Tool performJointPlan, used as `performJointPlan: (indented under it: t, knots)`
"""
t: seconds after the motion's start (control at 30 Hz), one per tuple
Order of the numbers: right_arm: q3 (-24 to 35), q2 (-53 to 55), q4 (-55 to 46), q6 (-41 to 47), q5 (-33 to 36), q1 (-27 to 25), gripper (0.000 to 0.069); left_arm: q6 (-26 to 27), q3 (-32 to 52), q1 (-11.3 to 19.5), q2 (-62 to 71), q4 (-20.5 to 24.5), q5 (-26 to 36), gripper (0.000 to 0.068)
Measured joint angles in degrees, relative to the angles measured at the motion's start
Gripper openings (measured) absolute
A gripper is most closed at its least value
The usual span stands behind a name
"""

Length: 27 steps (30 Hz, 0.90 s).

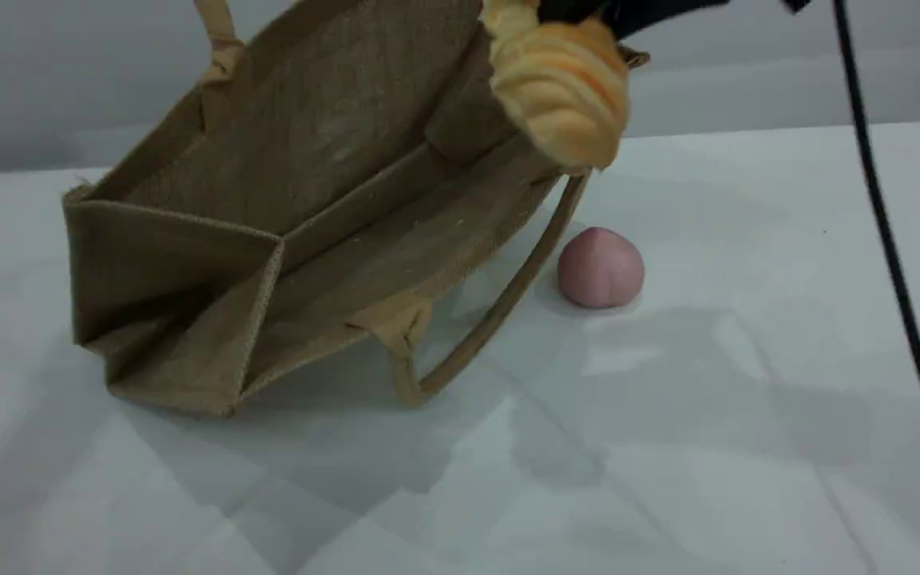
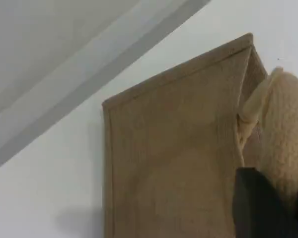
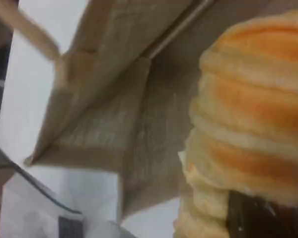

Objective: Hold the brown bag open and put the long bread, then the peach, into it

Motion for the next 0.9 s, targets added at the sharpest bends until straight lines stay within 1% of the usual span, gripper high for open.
performJointPlan:
  t: [0.2, 0.37, 0.5, 0.7, 0.9]
  knots:
    - [0.0, 6.16, 7.32, -6.12, -4.55, 0.05, 0.0078, 0.46, 0.0, 0.0, 0.0, 0.0, 0.0, 0.0086]
    - [-0.15, 11.01, 16.68, -15.31, -7.08, 0.05, 0.0075, 0.4, 0.0, 0.0, 0.0, 0.0, 0.0, 0.0086]
    - [-3.04, 14.48, 22.66, -21.28, -6.31, 0.09, 0.0075, 0.4, 0.0, 0.0, 0.0, 0.05, 0.0, 0.0086]
    - [-8.02, 18.8, 22.84, -21.81, -6.94, 1.17, 0.0074, 0.4, 0.0, 0.0, 0.0, 0.05, 0.0, 0.0086]
    - [-13.65, 23.02, 19.61, -22.25, -10.49, 4.06, 0.0067, 0.4, 0.0, 0.0, 0.0, 0.05, 0.0, 0.0086]
